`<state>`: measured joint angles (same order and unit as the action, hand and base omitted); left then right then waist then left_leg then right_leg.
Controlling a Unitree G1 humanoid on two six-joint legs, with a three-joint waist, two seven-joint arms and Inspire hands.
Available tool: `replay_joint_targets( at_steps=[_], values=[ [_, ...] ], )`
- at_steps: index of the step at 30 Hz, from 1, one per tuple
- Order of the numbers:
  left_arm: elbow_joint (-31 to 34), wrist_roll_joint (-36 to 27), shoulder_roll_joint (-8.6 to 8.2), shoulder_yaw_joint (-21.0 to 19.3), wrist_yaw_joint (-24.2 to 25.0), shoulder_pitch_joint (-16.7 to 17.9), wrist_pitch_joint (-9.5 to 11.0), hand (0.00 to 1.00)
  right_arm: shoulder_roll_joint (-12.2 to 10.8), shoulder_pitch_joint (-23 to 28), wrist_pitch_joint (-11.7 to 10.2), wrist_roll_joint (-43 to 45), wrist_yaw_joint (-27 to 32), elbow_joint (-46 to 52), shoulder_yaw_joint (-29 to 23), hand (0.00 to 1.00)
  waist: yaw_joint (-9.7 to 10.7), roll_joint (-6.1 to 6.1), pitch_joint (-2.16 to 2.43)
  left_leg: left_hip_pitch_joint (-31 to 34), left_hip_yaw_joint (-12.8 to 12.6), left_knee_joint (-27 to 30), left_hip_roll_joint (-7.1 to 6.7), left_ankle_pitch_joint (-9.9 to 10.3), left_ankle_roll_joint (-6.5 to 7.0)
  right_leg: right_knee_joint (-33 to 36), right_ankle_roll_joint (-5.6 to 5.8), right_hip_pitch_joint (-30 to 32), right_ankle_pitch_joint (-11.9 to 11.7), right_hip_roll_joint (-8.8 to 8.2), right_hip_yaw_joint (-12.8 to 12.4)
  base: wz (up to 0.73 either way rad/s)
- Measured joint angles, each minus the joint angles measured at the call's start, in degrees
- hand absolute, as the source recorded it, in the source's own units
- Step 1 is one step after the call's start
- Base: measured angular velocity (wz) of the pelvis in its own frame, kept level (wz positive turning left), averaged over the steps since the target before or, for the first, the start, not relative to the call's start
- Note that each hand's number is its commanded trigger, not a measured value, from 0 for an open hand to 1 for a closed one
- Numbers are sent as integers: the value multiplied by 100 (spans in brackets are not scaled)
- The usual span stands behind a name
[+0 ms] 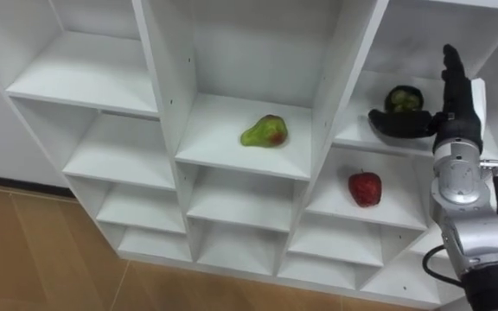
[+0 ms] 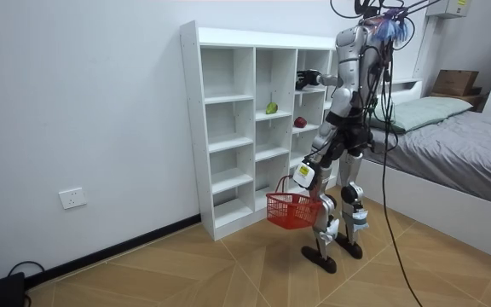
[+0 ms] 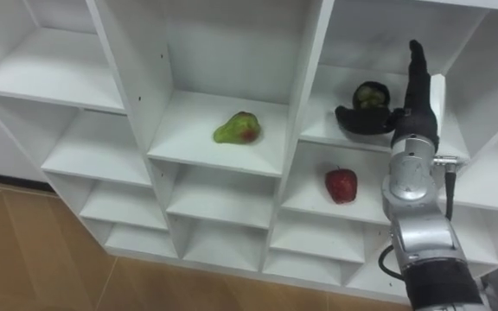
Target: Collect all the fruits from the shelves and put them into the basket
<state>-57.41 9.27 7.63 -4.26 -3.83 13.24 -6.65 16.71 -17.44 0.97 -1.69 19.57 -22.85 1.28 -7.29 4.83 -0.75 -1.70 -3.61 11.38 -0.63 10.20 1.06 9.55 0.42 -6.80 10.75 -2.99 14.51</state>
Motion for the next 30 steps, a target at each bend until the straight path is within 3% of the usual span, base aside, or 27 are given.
replay_joint_targets(
  at_steps=[8, 30],
  values=[
    [-48, 52, 89, 4, -52, 82, -4, 100, 5, -368, -3, -9, -204, -157, 92, 0, -57, -4, 3, 16, 7, 7, -3, 0, 1, 0, 0, -8, 0, 0, -4, 0],
    [8, 47, 88, -1, -46, 72, -38, 100, 77, -389, -6, -301, -599, -897, 128, 0, 0, -42, 49, 22, 197, 100, -23, -2, -1, 0, 0, -150, 0, -2, 145, 4]
  ],
)
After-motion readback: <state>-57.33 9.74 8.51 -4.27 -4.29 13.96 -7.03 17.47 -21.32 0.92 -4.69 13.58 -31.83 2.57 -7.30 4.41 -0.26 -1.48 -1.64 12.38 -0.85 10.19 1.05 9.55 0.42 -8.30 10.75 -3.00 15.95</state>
